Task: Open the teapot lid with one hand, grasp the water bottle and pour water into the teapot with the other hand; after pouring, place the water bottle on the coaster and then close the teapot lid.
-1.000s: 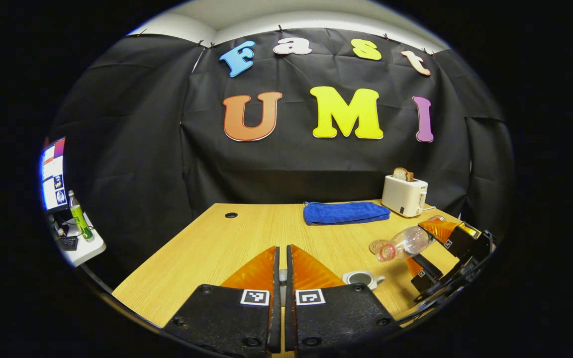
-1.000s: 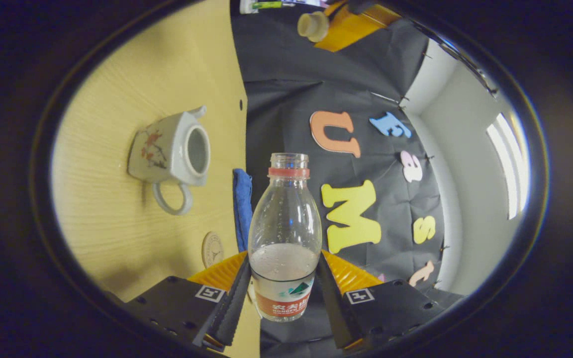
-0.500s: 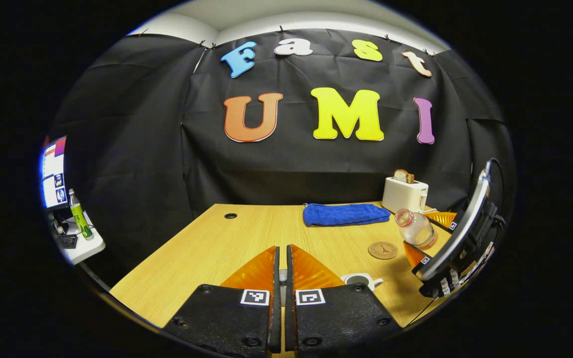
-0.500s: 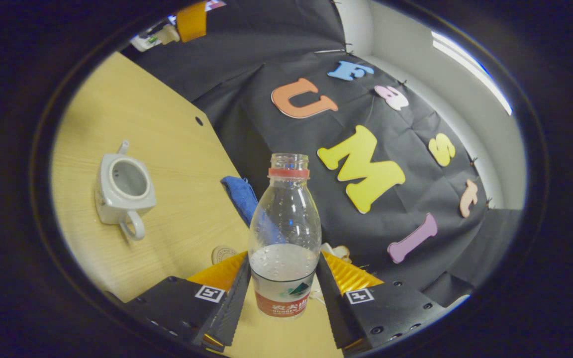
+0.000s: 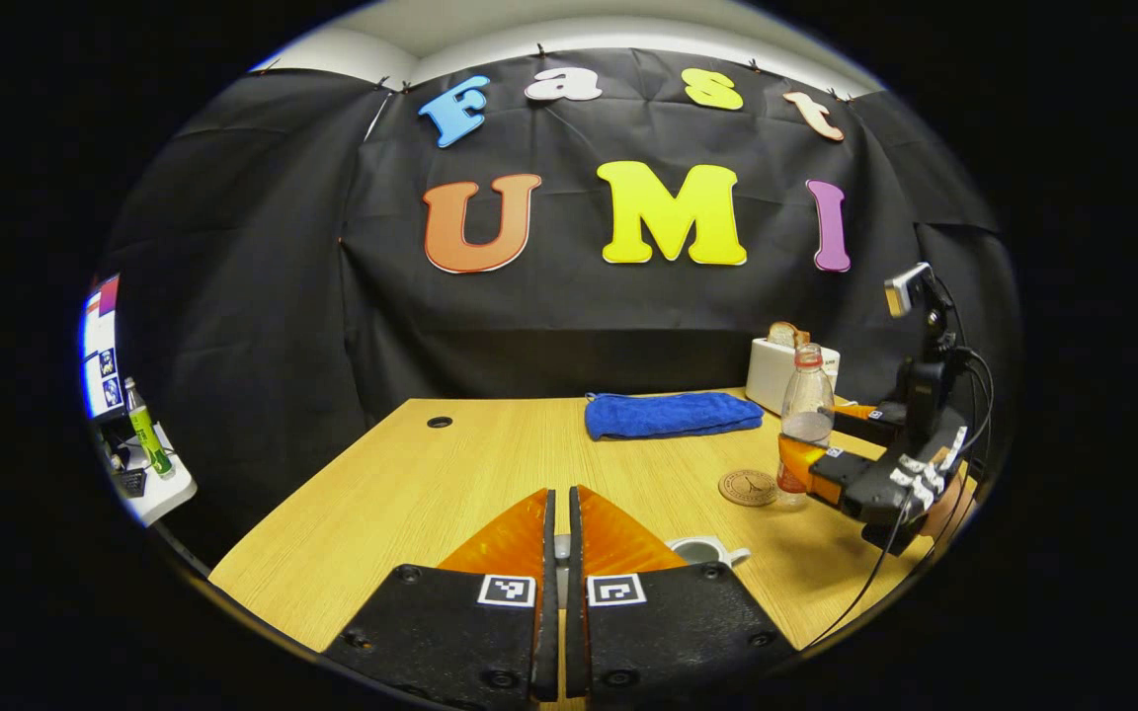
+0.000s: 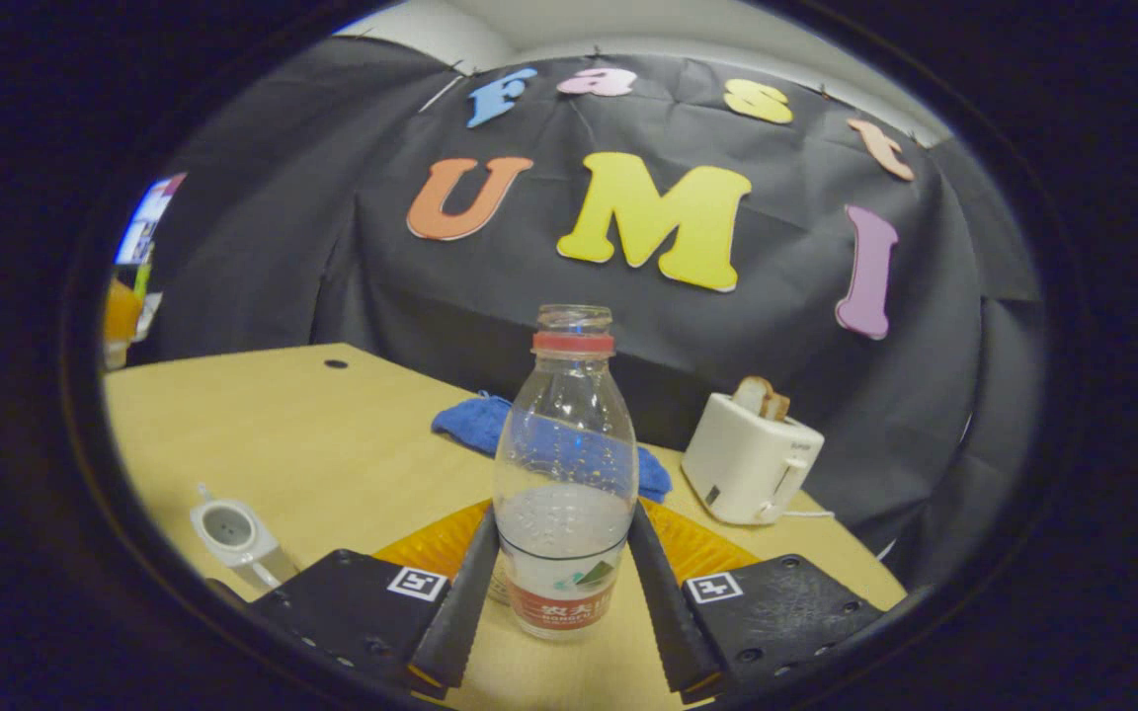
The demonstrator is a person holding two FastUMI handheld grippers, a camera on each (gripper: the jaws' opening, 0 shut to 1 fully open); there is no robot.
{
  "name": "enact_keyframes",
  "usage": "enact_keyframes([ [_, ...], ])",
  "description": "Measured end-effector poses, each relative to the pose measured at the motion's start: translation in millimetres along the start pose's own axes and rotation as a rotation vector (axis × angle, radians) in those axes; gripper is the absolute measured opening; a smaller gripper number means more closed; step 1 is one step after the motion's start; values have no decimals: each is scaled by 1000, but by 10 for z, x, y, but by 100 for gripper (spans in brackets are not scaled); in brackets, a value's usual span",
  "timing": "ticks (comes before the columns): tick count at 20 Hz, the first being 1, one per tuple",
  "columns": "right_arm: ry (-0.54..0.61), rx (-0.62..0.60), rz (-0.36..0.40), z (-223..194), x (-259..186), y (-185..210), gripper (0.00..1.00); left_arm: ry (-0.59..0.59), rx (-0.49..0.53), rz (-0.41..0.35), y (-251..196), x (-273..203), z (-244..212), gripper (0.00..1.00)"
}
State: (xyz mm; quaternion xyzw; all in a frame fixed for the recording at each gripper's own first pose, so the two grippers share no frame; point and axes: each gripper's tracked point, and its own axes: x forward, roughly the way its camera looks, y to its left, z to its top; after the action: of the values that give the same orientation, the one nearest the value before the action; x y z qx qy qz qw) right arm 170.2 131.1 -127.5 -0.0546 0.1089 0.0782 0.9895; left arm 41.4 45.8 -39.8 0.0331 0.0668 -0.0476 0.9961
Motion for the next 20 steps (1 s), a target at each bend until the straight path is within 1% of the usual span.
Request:
enact_keyframes([
  [1, 11, 54, 11, 9, 50, -11, 76, 2, 2, -2, -3, 7, -7, 5],
  [2, 18, 85, 13, 8, 103, -22, 75, 5, 2, -4, -15, 19, -23, 6],
  [3, 28, 96, -6, -7, 162, -57, 75, 10, 3, -4, -18, 24, -30, 6],
  [4, 32, 95, -27, 11, 207, -85, 72, 13, 4, -4, -14, 38, -41, 6],
  [5, 27, 97, -30, 45, 205, -54, 73, 16, 5, -3, -12, 41, -58, 6],
  [9, -5, 132, 5, 154, 297, 58, 75, 30, 4, 1, 25, 71, -107, 5],
  [11, -23, 133, 4, 192, 349, 66, 75, 36, 6, 2, 32, 79, -120, 6],
  [13, -21, 121, -7, 164, 400, 52, 75, 38, 10, 2, 41, 87, -132, 5],
  [14, -18, 125, -5, 140, 421, 58, 73, 39, 10, 3, 44, 86, -139, 6],
  [16, -18, 140, -8, 112, 448, 27, 73, 44, 10, 3, 44, 95, -147, 6],
  [18, -7, 144, -21, 57, 479, -8, 75, 47, 14, 3, 42, 97, -163, 6],
  [19, 2, 148, -21, 16, 481, -15, 73, 48, 16, 2, 35, 103, -160, 6],
  [20, -8, 157, -20, 42, 472, -21, 76, 49, 17, 2, 33, 99, -158, 5],
])
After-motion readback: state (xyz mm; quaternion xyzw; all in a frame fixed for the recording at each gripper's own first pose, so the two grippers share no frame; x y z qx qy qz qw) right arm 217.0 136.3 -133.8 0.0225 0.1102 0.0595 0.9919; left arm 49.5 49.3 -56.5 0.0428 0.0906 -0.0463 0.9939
